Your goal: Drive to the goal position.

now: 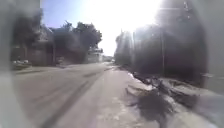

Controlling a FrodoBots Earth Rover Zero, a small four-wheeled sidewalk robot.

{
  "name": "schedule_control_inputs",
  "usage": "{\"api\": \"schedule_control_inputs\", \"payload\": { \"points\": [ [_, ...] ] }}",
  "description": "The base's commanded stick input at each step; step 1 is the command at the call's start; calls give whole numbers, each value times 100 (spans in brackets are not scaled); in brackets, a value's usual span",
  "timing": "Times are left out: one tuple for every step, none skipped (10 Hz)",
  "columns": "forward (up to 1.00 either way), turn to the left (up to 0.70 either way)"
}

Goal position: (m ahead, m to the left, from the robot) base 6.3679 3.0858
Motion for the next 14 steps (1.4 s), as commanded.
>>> {"api": "schedule_control_inputs", "payload": {
  "points": [
    [100, 0],
    [100, 0],
    [100, 0],
    [100, 0],
    [100, 0],
    [100, 0],
    [100, 0],
    [100, 0],
    [100, 0],
    [100, 0],
    [100, 0],
    [100, 0],
    [100, 0],
    [100, 0]
  ]
}}
